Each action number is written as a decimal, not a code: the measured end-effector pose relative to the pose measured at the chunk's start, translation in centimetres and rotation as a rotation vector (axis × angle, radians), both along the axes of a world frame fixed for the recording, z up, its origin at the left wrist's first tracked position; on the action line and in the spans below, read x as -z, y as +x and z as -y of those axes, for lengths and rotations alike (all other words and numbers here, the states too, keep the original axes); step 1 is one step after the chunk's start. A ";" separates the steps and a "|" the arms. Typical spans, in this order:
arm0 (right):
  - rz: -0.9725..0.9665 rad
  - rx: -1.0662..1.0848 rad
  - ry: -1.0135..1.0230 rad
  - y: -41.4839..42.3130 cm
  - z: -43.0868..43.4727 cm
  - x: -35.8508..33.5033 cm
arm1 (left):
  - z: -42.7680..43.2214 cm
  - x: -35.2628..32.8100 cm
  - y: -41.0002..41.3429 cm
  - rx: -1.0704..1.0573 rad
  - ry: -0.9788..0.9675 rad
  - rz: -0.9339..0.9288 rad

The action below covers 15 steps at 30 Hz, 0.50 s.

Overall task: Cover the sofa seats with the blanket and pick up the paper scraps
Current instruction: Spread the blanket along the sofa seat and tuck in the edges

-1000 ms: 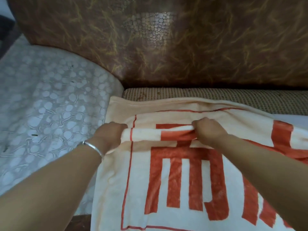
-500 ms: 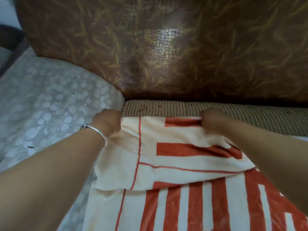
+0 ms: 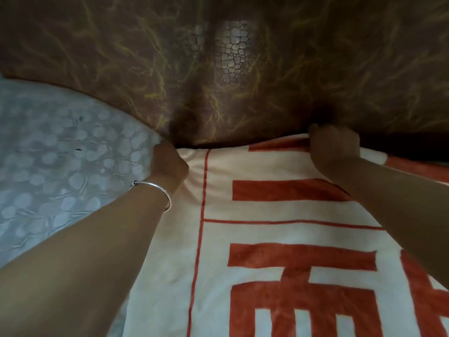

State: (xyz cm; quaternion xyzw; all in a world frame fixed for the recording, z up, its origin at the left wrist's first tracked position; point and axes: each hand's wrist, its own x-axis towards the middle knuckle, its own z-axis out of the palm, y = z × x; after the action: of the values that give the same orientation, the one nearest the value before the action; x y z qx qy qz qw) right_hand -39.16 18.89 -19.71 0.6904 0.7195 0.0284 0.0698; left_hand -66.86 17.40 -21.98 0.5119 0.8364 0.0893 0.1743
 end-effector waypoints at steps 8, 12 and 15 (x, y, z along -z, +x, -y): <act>-0.185 0.226 -0.070 -1.7 -0.8 1.5 | -1.1 1.1 -2.1 0.041 0.149 -0.028; -0.256 0.307 -0.118 -2.4 -0.6 1.4 | -1.8 1.7 -2.0 0.089 0.055 -0.101; -0.277 0.291 -0.115 -2.4 0.0 0.9 | -1.7 1.2 -1.0 0.204 -0.027 -0.073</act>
State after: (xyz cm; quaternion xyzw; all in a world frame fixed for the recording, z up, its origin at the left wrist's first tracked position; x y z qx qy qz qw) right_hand -41.52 18.92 -20.64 0.7793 0.6152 -0.1184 0.0126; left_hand -67.84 19.12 -23.21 0.5950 0.7868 0.0410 0.1587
